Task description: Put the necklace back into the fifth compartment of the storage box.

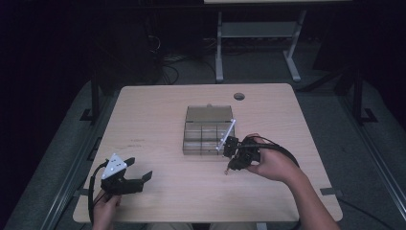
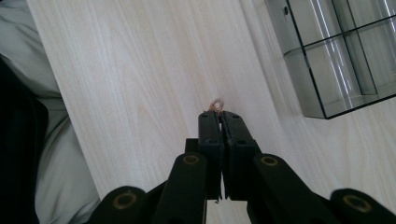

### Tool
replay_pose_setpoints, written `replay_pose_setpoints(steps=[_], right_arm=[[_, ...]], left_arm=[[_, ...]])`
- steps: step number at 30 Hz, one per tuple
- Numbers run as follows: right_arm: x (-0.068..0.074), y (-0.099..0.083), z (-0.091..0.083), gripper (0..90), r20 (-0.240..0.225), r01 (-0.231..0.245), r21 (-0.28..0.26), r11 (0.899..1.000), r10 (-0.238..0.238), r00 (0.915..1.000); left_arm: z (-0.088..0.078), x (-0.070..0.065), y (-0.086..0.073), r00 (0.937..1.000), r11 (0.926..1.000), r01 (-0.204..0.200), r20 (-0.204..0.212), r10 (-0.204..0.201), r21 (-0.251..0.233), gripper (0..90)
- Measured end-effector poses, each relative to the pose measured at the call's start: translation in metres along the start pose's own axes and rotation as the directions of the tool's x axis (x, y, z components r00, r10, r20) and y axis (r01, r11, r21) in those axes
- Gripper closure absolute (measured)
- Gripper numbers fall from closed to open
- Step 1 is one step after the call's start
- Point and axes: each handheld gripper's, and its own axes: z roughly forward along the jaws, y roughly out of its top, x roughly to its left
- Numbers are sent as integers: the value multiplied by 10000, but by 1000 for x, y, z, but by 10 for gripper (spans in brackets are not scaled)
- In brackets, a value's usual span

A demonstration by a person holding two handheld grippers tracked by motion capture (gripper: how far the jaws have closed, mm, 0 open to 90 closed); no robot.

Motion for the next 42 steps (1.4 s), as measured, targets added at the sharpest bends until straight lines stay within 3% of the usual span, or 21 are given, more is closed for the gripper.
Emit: replay_pose_setpoints(steps=[14, 20, 33, 42], right_arm=[[-22, 32, -7, 872, 201, -42, 60, 10000, 41, 9998], [-35, 44, -11, 872, 276, -276, -51, 9996, 277, 9992], [-54, 59, -18, 872, 471, -479, -24, 9988, 480, 9977], [-64, 75, -10, 872, 476, -479, 199, 9987, 469, 9978]], left_arm=[[-1, 3, 0, 9999, 9999, 108, -31, -108, -14, 142], [-1, 4, -1, 9999, 9999, 121, -54, -122, -65, 143], [-2, 4, -2, 9998, 9998, 184, -60, -184, -45, 143], [-2, 6, -2, 9998, 9998, 181, -74, -181, -56, 143]])
